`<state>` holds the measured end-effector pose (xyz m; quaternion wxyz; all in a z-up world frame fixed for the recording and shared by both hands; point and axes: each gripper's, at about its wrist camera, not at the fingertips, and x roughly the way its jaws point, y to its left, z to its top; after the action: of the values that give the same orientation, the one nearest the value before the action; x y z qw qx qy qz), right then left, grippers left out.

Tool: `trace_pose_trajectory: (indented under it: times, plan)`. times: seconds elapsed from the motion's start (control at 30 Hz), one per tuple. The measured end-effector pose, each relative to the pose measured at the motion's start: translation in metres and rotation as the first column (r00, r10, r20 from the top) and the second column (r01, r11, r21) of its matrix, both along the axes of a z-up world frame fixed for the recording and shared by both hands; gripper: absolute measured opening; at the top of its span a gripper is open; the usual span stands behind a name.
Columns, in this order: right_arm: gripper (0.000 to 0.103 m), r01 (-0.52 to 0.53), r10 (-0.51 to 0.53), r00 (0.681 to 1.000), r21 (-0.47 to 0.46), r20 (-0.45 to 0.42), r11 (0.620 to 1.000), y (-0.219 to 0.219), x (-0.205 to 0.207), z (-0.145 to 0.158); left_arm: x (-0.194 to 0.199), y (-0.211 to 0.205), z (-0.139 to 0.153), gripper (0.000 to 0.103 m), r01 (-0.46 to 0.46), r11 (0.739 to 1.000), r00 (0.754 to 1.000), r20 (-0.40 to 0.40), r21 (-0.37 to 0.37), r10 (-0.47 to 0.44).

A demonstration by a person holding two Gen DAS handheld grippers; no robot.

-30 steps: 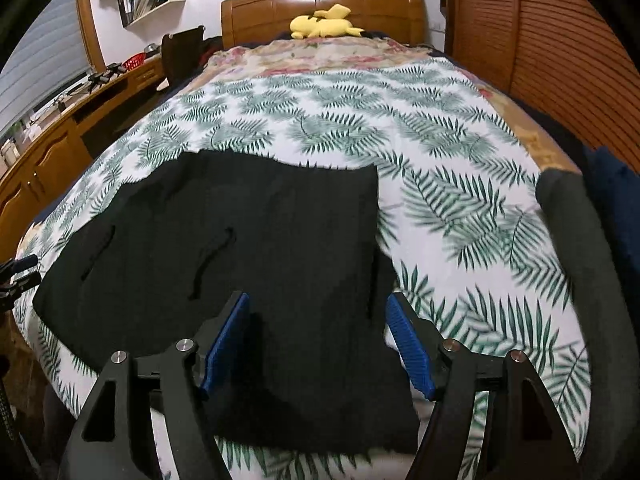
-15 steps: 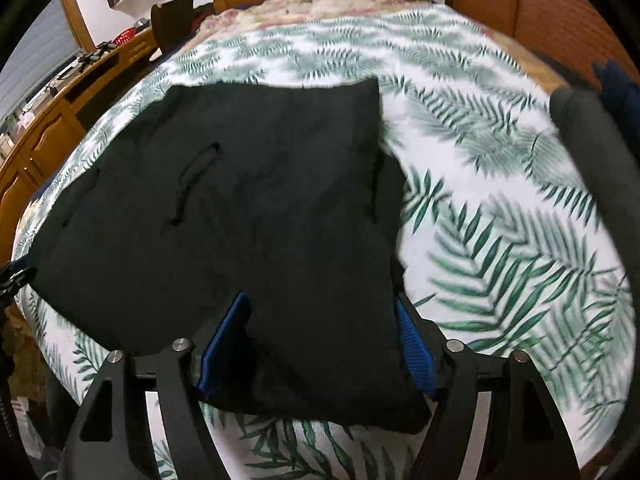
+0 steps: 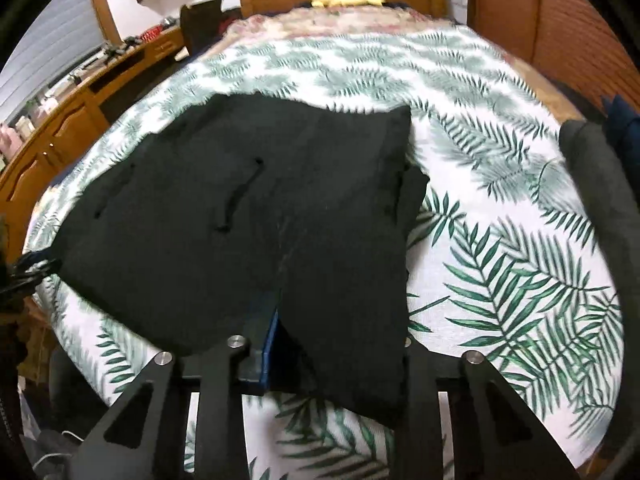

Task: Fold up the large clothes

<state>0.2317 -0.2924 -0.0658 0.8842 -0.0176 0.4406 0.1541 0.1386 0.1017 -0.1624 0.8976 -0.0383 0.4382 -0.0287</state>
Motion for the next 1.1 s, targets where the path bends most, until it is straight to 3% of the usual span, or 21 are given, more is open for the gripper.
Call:
trace_pose_trajectory:
  times: [0.1,0.2,0.33,0.5,0.57,0.63,0.9,1.1]
  plan:
    - [0.032,-0.015,0.014,0.999,0.014,0.045,1.000,-0.006,-0.015,0.016,0.000,0.001,0.000,0.080,0.000,1.000,1.000,0.001,-0.002,0.000]
    - [0.032,-0.019,0.021,0.998,-0.030,0.067,0.999,-0.009,-0.030,0.023,-0.001,0.000,0.003,0.079,0.018,1.000,1.000,0.003,-0.026,-0.018]
    - [0.033,0.015,-0.014,0.999,-0.029,0.039,0.999,-0.026,-0.032,0.010,-0.001,-0.006,0.006,0.060,0.071,0.994,0.997,0.014,-0.078,-0.070]
    - [0.036,0.046,-0.046,0.999,-0.046,0.019,0.998,-0.024,-0.021,-0.009,0.001,-0.018,0.005,0.035,0.108,0.991,0.994,0.006,-0.084,-0.108]
    - [0.038,0.053,-0.052,0.998,-0.060,0.021,0.997,-0.022,-0.016,-0.014,-0.001,-0.018,0.007,0.018,0.114,0.989,0.993,0.004,-0.100,-0.114]
    - [0.038,0.054,-0.053,0.998,-0.052,0.022,0.997,-0.022,-0.009,-0.017,-0.004,-0.019,0.012,0.011,0.119,0.986,0.993,0.012,-0.114,-0.119]
    - [0.039,0.027,-0.028,1.000,-0.018,-0.013,0.999,-0.033,-0.032,-0.007,-0.037,-0.025,0.038,0.008,0.135,0.984,0.990,0.045,-0.117,-0.130]
    - [0.055,0.059,-0.060,0.998,-0.055,-0.009,0.997,-0.032,-0.032,-0.002,-0.042,-0.029,0.025,0.008,0.119,0.989,0.993,0.013,-0.091,-0.118]
